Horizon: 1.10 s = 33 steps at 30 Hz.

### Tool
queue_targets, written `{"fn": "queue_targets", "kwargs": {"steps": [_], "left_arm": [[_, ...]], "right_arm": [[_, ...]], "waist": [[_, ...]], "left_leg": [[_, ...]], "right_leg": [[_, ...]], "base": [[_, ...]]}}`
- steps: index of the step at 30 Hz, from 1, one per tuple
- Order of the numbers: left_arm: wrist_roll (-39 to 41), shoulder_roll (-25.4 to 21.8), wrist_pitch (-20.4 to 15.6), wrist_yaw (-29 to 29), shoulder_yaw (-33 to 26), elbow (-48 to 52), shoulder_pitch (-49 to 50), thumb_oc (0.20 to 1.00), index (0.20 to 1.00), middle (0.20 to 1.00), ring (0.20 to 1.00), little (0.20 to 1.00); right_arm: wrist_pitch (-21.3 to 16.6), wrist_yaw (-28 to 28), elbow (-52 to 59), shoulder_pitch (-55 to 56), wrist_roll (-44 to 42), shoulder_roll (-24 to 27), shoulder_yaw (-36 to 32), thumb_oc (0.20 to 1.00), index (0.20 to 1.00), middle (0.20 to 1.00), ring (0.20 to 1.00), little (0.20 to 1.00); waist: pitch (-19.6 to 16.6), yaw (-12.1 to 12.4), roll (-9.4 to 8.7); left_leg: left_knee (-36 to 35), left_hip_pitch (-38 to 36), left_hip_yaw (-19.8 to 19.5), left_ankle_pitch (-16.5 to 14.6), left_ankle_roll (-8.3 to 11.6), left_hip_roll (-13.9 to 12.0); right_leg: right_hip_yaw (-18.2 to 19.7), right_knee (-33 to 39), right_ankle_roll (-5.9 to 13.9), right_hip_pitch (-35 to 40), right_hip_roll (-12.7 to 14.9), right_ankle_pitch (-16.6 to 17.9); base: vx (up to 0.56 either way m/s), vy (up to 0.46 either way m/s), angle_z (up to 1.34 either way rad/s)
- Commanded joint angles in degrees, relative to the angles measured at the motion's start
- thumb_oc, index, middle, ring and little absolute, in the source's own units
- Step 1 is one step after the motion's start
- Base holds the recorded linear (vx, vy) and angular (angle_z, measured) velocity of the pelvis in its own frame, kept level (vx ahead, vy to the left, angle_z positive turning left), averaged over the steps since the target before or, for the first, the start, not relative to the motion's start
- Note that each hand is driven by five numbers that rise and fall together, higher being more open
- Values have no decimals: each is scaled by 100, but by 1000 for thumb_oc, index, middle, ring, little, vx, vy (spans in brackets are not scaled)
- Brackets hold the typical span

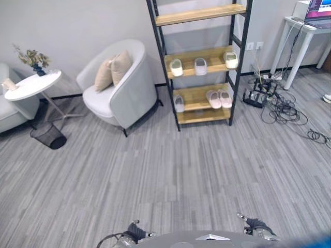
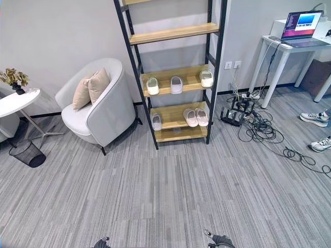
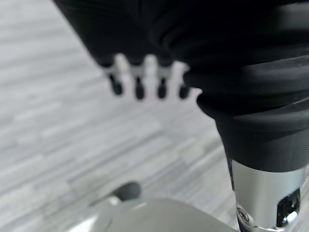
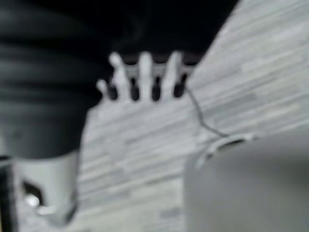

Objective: Arrange the slippers neatly on the shoe rack.

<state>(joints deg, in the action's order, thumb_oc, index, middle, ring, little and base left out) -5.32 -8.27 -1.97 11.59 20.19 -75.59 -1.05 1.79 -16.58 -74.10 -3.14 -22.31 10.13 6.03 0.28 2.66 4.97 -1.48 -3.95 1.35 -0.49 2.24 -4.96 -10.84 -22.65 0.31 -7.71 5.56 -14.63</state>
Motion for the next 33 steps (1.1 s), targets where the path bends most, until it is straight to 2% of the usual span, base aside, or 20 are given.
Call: {"fn": "queue_targets", "kwargs": {"steps": [1,7,8,12,14,15,16,17,18,19,20,22,24,25,26,27,30,31,32,33], "left_arm": [[-226,-22,-77,-17,-18,-146,-99,1000,1000,1000,1000,1000],[-438,-56,-85,6,124,-35,-102,1000,1000,1000,1000,1000],[-447,-131,-121,5,157,102,-114,1000,1000,1000,1000,1000],[-219,-250,-227,1,116,413,-211,1000,1000,1000,1000,1000],[-200,-309,-263,19,100,504,-271,1000,1000,1000,1000,1000],[-229,-369,-280,17,109,640,-309,1000,1000,1000,1000,1000],[-229,-370,-278,16,110,643,-308,1000,1000,1000,1000,1000],[-215,-433,-283,86,142,912,-361,1000,1000,1000,1000,1000],[-173,-451,-287,132,148,1022,-371,1000,1000,1000,1000,1000],[-174,-478,-286,179,158,1065,-374,1000,1000,1000,1000,1000],[-159,-487,-296,200,155,1145,-351,1000,1000,1000,1000,1000],[-123,-455,-325,263,149,1214,-227,1000,1000,1000,1000,1000],[-83,-402,-297,317,138,1075,-210,1000,1000,1000,1000,1000],[-83,-402,-299,318,138,1072,-211,1000,1000,1000,1000,1000],[-74,-385,-264,348,126,971,-208,1000,1000,1000,1000,1000],[-147,-336,-235,408,-19,595,-105,1000,1000,1000,1000,1000],[-154,-306,-220,480,-174,299,-62,1000,1000,1000,1000,1000],[-81,-317,-187,534,-327,155,-63,1000,1000,1000,1000,1000],[-81,-318,-187,534,-328,154,-63,1000,1000,1000,1000,1000],[-40,-319,-170,539,-370,128,-68,1000,1000,1000,1000,1000]], "right_arm": [[-153,53,-362,-309,200,-260,140,1000,1000,1000,1000,1000],[-245,18,350,-405,508,-80,341,1000,1000,1000,1000,1000],[-309,-70,921,-568,781,209,400,1000,1000,1000,1000,1000],[-309,-22,1453,-741,1431,370,816,1000,1000,1000,1000,1000],[-339,18,1640,-795,1627,433,933,1000,1000,1000,1000,1000],[-374,-8,1734,-743,1738,514,927,1000,1000,1000,1000,1000],[-372,-7,1737,-741,1739,514,925,1000,1000,1000,1000,1000],[-417,-122,1925,-665,1736,558,863,1000,1000,1000,1000,1000],[-428,-168,2042,-625,1717,583,841,1000,1000,1000,1000,1000],[-438,-205,2133,-576,1722,620,829,1000,1000,1000,1000,1000],[-461,-235,2201,-533,1723,625,838,1000,1000,1000,1000,1000],[-474,-317,2221,-491,1718,582,869,1000,1000,1000,1000,1000],[-489,-381,2212,-523,1762,565,936,1000,1000,1000,1000,1000],[-490,-381,2212,-522,1762,564,936,1000,1000,1000,1000,1000],[-491,-424,2192,-533,1810,563,982,1000,1000,1000,1000,1000],[-473,-366,2164,-588,1959,542,1051,1000,1000,1000,1000,1000],[-445,-399,2165,-660,2101,500,1058,1000,1000,1000,1000,1000],[-486,-403,2165,-700,2026,428,985,1000,1000,1000,1000,1000],[-486,-404,2164,-700,2026,426,985,1000,1000,1000,1000,1000],[-498,-391,2144,-727,1998,382,984,1000,1000,1000,1000,1000]], "waist": [[276,-15,-533],[360,-37,-525],[451,-54,-492],[624,-14,-472],[712,-5,-496],[812,39,-544],[811,39,-539],[1015,96,-594],[1106,112,-625],[1151,95,-642],[1174,120,-641],[1128,230,-618],[1080,352,-539],[1100,357,-555],[1077,406,-522],[918,438,-527],[744,488,-687],[638,527,-787],[637,536,-792],[610,556,-835]], "left_leg": [[-352,-257,-35,-76,56,184],[-352,-274,-17,-77,103,123],[-352,-310,-7,-63,107,47],[-140,-198,-45,-60,113,-54],[308,7,-40,-166,159,-92],[1140,324,-19,-221,232,-113],[1181,346,-24,-242,235,-120],[2312,960,-137,137,225,-161],[2769,1215,-146,325,163,-107],[3047,1460,-139,358,142,-67],[3020,1663,-117,273,107,31],[2337,1903,-109,73,60,238],[1410,1974,-278,437,175,225],[1348,1918,-265,467,175,238],[948,2031,-339,595,200,211],[415,1754,-471,680,137,230],[817,1821,-436,497,15,488],[929,1677,-340,260,-154,630],[933,1679,-329,255,-157,631],[954,1610,-297,157,-259,720]], "right_leg": [[-43,2765,669,1535,175,1372],[-44,2765,644,1564,138,1350],[5,2514,598,1473,117,1261],[52,1956,478,1198,84,1009],[97,1762,402,1115,49,875],[162,1748,283,1187,-18,751],[160,1746,280,1184,-25,750],[143,1733,144,1287,-52,705],[134,1741,75,1360,-50,658],[129,1723,33,1393,-67,598],[146,1738,48,1436,-70,543],[193,1860,135,1603,-70,436],[226,1990,207,1803,-127,384],[229,1997,208,1829,-109,383],[236,2041,243,1906,-129,349],[340,2041,351,2006,-118,276],[378,1831,541,2017,151,367],[492,1395,689,1882,333,630],[503,1384,692,1873,339,623],[540,1027,777,1749,428,938]], "base": [[0,0,0],[30,-86,-1],[44,-142,-3],[2,-135,-11],[34,-220,1],[65,-216,4],[79,-311,5],[55,-210,-3],[97,-238,8],[136,-90,8],[198,-20,8],[306,76,-10],[264,99,-15],[174,72,-40],[349,191,-65],[448,276,-69],[418,290,-73],[357,265,-49],[376,299,-20],[215,201,-5]]}}
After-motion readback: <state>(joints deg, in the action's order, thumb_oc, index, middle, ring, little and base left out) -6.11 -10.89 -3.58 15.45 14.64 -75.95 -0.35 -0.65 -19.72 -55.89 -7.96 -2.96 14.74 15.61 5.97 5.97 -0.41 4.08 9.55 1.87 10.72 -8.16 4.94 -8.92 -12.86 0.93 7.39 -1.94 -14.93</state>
